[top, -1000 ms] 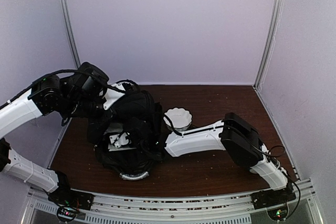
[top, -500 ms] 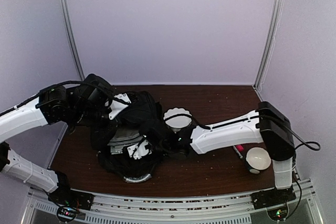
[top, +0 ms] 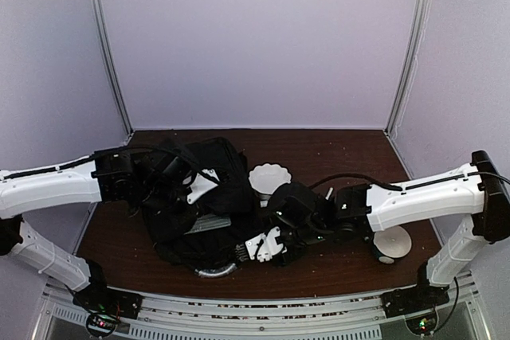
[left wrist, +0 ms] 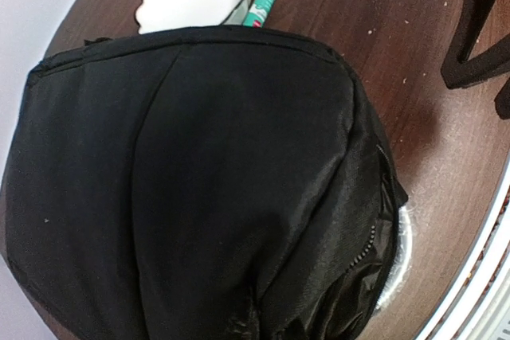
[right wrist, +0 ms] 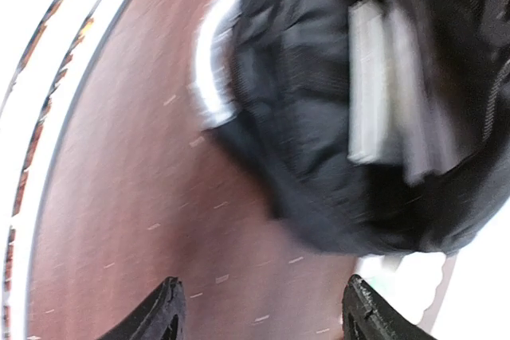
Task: Pack the student bag
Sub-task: Place the pencil case in the largest pocket of the bag, then place the largest pocket of the bag in the student bag.
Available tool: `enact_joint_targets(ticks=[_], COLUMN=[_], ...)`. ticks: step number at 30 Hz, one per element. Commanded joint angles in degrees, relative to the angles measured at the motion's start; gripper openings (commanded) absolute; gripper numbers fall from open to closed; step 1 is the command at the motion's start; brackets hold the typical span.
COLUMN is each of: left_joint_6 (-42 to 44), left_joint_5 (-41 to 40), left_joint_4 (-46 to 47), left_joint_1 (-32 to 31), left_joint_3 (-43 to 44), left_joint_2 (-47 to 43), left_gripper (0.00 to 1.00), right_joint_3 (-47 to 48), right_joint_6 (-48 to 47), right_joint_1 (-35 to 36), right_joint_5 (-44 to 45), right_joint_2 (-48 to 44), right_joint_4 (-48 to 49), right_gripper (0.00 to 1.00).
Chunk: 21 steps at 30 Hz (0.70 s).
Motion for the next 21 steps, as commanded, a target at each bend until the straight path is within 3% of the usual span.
enact_joint_targets(ticks=[1,8,13,16,18,21], left_joint_6=[-1.64,-1.93,-2.25,-3.33,-5.73,-11.80], left_joint_5=[3.71,6.87,8.63,6.10,2.70,-3.01], left_joint_4=[7.62,11.08,11.15,11.12,11.05,9.94], left_joint_1=[0.93,0.93,0.75,0.76,0.76,0.88], left_joint_3=[-1.37,-3.31,-3.01,-4.11,-5.38,-8.13], left_joint_2=[5.35,11.98,11.98,6.20,1.37,-5.87], left_gripper=[0.00,0.01,0.43,0.51,0.61,0.66], right_joint_3=[-1.81,-5.00,-3.76,-1.99,-0.88,2.52], right_joint_6=[7.50,9.46,12.35,13.49,13.48,12.54], right_joint_1=[-1.79,-5.59,-10.47,-11.73,-11.79,-11.70], right_joint_5=[-6.57,-13.25,-18.33,-17.94,-16.38,-15.80], right_joint_2=[-1.48,-6.74,-6.75,-6.11,-5.80,-3.98], right_joint_4=[-4.91,-7.55,-9.68,-10.25,-10.25,-11.41], right_gripper=[0.67,0.62,0.62,0.62,0.62,0.62])
